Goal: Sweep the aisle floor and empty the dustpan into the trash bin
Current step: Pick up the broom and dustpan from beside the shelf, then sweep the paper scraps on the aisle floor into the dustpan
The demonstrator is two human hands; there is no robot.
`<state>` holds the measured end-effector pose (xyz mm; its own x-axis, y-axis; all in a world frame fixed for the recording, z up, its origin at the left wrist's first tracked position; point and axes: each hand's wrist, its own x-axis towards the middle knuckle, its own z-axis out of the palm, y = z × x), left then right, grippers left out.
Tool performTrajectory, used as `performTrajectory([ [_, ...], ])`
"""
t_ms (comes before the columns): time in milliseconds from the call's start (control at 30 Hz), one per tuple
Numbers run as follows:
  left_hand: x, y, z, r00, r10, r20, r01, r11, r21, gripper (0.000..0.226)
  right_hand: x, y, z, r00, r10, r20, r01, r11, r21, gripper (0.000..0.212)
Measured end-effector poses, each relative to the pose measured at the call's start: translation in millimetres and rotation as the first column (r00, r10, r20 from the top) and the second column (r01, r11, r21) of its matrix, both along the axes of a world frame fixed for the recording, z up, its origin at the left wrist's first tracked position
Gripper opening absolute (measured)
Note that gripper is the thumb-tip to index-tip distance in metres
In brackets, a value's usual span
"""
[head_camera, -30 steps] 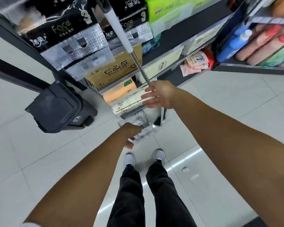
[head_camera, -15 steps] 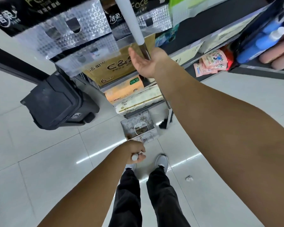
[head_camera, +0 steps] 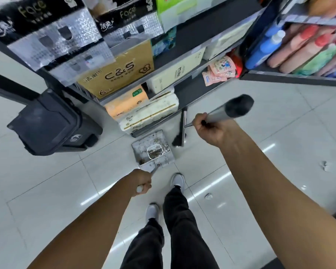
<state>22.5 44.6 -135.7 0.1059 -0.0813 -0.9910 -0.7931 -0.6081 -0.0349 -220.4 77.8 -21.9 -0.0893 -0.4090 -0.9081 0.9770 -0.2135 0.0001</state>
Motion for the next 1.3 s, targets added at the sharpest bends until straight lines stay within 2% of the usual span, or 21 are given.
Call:
performTrajectory([
  [100, 10.1, 17.9, 8.6, 0.998, -0.063, -0.02, 0.063, 0.998, -0.002, 0.02, 6.3, 89.5, 12.8, 0.995, -0.093, 0.042, 0.096, 0.993, -0.07, 0.023],
  [167, 14.1, 27.9, 17.8, 0.992, -0.125, -0.03, 0.125, 0.992, 0.004, 0.018, 20.1, 135.4, 19.4, 0.999, -0.037, 0.023, 0.04, 0.989, -0.141, 0.01],
  [233, 21.7, 44.6, 35.6, 0.969, -0.241, -0.046, 0.241, 0.97, -0.02, 0.016, 40.7, 180.2, 28.6, 1.0, 0.023, -0.021, -0.025, 0.988, -0.149, 0.006],
  [333, 38.2, 77.1, 56.6, 0.927, -0.367, -0.084, 0.361, 0.929, -0.082, 0.021, 71.6, 245.7, 43.5, 0.998, 0.036, -0.044, -0.042, 0.989, -0.139, 0.016],
  [433, 54.3, 111.3, 60.6, 0.888, -0.455, -0.073, 0.447, 0.889, -0.099, 0.022, 102.0, 313.5, 65.0, 0.993, 0.032, -0.109, -0.041, 0.996, -0.079, 0.013],
  [567, 65.7, 147.8, 62.1, 0.803, -0.595, -0.026, 0.591, 0.801, -0.096, 0.016, 131.9, 371.7, 86.6, 0.961, 0.116, -0.251, -0.092, 0.99, 0.104, 0.013],
  [733, 69.6, 205.7, 59.8, 0.739, -0.673, -0.017, 0.672, 0.739, -0.048, 0.021, 151.3, 429.3, 78.9, 0.942, 0.138, -0.305, -0.043, 0.953, 0.299, 0.02],
  [800, 67.5, 225.1, 53.7, 0.711, -0.703, 0.011, 0.703, 0.709, -0.056, 0.018, 156.7, 452.1, 66.7, 0.941, 0.138, -0.31, -0.026, 0.94, 0.339, 0.015],
  [1033, 47.5, 285.8, 47.2, 0.619, -0.781, 0.081, 0.783, 0.622, 0.011, 0.015, 144.8, 541.2, 40.7, 0.955, 0.043, -0.295, 0.067, 0.932, 0.355, 0.011],
  [1200, 36.2, 328.1, 27.8, 0.617, -0.771, 0.158, 0.778, 0.628, 0.027, 0.02, 109.2, 606.7, 32.4, 0.969, 0.016, -0.248, 0.068, 0.943, 0.327, 0.012],
  [1300, 28.9, 353.9, 14.9, 0.63, -0.749, 0.207, 0.762, 0.647, 0.022, 0.023, 84.4, 642.2, 23.8, 0.965, 0.054, -0.258, 0.036, 0.943, 0.331, 0.012],
])
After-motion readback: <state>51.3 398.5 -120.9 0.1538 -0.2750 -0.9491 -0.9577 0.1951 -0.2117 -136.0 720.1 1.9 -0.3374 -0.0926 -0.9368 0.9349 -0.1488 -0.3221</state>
